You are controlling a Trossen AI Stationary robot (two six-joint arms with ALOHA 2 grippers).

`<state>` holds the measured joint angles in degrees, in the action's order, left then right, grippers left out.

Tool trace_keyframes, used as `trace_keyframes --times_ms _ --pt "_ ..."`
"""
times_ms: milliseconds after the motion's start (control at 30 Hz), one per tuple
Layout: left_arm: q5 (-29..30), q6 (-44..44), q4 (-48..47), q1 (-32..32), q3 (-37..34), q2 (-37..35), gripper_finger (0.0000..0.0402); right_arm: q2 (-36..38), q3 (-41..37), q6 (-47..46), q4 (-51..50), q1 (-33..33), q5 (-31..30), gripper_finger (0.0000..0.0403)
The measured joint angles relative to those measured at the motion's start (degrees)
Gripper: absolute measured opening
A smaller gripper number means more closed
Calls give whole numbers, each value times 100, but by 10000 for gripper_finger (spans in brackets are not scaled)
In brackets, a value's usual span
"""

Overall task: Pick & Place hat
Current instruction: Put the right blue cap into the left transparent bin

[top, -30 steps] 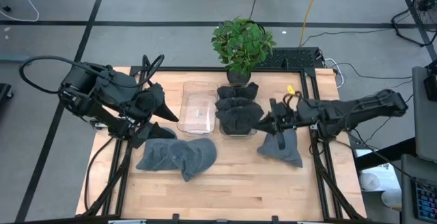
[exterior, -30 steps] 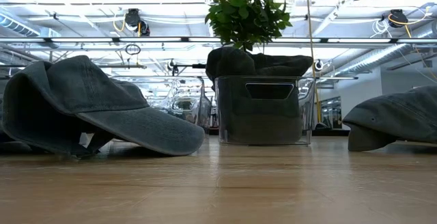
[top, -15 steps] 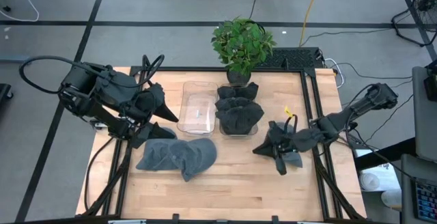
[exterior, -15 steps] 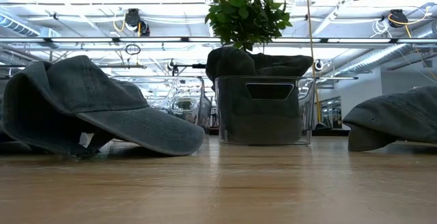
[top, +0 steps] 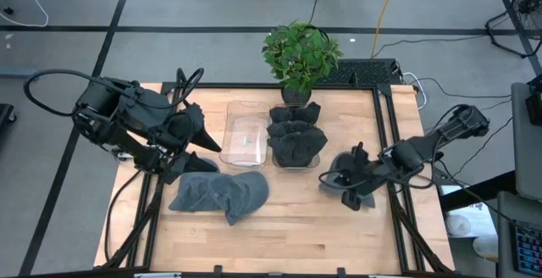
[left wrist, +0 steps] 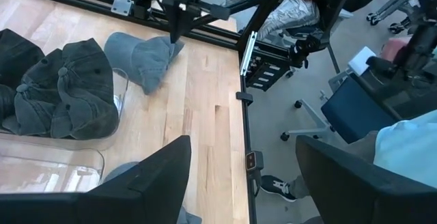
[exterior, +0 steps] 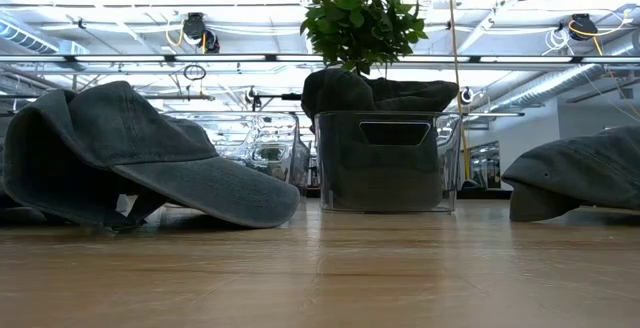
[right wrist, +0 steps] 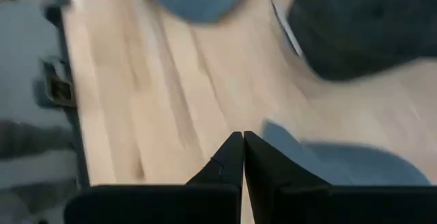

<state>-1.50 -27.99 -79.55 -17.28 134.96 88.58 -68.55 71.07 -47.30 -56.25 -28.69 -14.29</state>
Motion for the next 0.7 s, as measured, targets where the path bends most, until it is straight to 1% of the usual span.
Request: trace_keyframes --times_ms 67,133,267,367,467,600,700 --pt "0 0 1 0 0 2 269 -102 201 -3 -494 70 325 0" --pt "0 0 2 -2 0 0 269 -206 328 -1 -907 165 783 0" --pt "0 2 2 -1 0 2 269 -377 359 80 -1407 274 1735 0" --pt "-2 2 2 -2 0 2 269 -470 359 141 -1807 289 2231 0" --pt "-2 4 2 0 0 0 269 -530 359 148 -2145 289 2482 0" --pt "-2 44 3 0 0 1 269 -520 359 141 -2249 305 2326 0" --pt "-2 44 2 0 0 1 269 -503 358 422 -2189 357 2605 0"
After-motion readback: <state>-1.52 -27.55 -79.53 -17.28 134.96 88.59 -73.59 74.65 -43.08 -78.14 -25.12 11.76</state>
